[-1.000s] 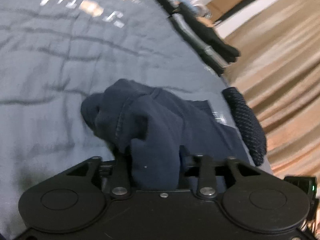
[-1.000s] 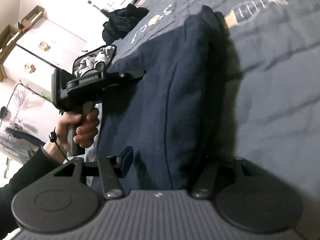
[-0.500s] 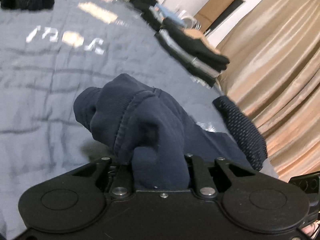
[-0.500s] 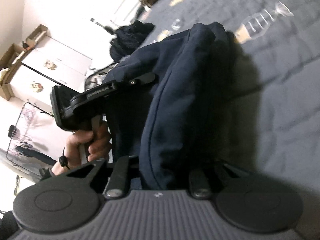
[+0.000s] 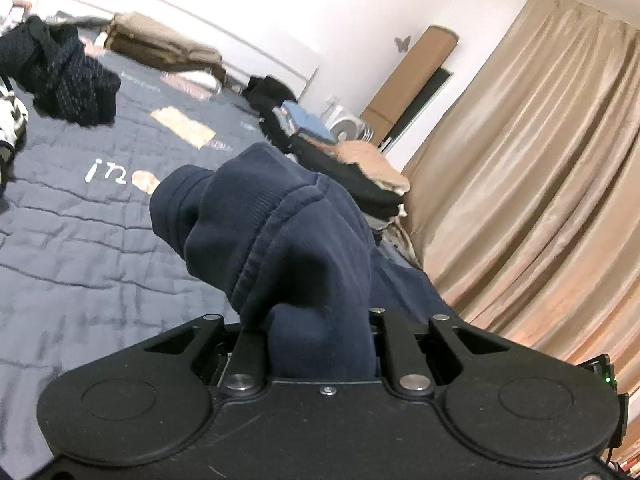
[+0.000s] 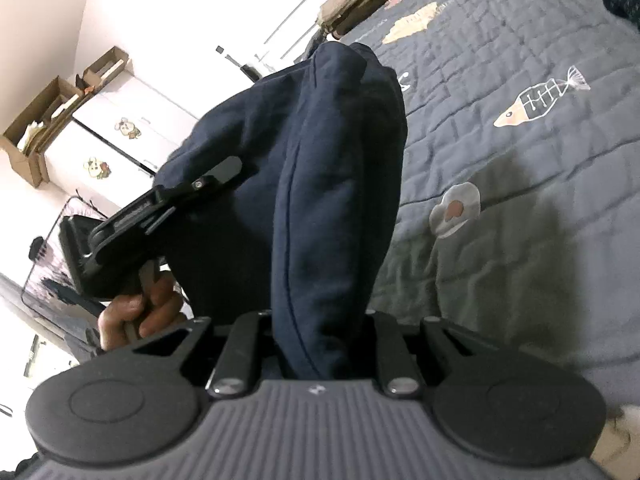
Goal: Fold clothes
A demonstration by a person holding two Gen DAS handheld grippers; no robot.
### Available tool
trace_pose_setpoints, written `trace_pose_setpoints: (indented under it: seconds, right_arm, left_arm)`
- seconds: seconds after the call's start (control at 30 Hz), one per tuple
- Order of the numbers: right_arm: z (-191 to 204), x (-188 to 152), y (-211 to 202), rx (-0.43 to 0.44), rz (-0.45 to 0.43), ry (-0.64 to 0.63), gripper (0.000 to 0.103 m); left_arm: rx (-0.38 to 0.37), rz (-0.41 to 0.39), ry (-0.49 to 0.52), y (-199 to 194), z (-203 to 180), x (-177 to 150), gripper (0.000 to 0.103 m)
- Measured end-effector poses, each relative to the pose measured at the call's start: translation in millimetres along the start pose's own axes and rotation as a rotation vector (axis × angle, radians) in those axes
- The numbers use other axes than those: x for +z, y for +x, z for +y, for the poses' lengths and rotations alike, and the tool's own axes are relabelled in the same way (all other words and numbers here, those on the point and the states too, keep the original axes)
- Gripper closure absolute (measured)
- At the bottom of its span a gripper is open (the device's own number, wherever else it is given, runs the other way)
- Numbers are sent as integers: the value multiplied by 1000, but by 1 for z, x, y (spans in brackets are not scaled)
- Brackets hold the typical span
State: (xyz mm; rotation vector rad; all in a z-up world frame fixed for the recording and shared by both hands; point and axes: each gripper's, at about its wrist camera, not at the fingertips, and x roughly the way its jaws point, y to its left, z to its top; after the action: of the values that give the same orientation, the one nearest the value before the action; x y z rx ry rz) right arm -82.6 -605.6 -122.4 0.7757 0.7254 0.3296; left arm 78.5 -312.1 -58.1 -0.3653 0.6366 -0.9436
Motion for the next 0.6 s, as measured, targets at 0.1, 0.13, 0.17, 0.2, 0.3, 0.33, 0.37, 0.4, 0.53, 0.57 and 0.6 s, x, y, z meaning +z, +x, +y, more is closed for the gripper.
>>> trace_pose_setpoints:
  seconds: [0.1,0.13,0.17,0.2,0.3,0.33,0.37,0.4,0.53,0.57,0.6]
  right_arm:
    - [11,-9,-15,-2,-11,-27,86]
    - [12,-11,-21,-6,-13,-35,86]
    - [13,-14,-26,-10,-16,-42,86]
    - [13,-15,-31,-16,-17,-50,86]
    - [13,-16,-48,-33,-32,-65,86]
    - [13,-16,-54,-35,-43,-69,86]
    - [12,-16,-60,-37,-53,-74,86]
    - [8,-16,-64,-37,-62,-70,86]
    - [-9,-19,-80,-36,-85,-49,86]
    - [-14,-19,-82,-37,-87,-44,86]
    - [-19,-20,-85,-38,-88,-37,86]
  left_arm:
    - [-2,-36,17,-16,-17,-6,87]
    - [-3,-46,20,-19,-22,-9,87]
    - [-5,-52,19,-21,-27,-12,87]
    - [-8,-55,16,-21,-32,-15,87]
    - [-14,-65,22,-20,-47,-21,87]
    - [-17,-70,22,-18,-51,-23,87]
    - [-20,-73,22,-16,-55,-24,87]
    - [-23,-75,21,-13,-58,-25,87]
    - [-22,-62,25,0,-72,-34,87]
    - [-19,-55,28,4,-75,-36,87]
    - [-16,-49,30,9,-79,-39,87]
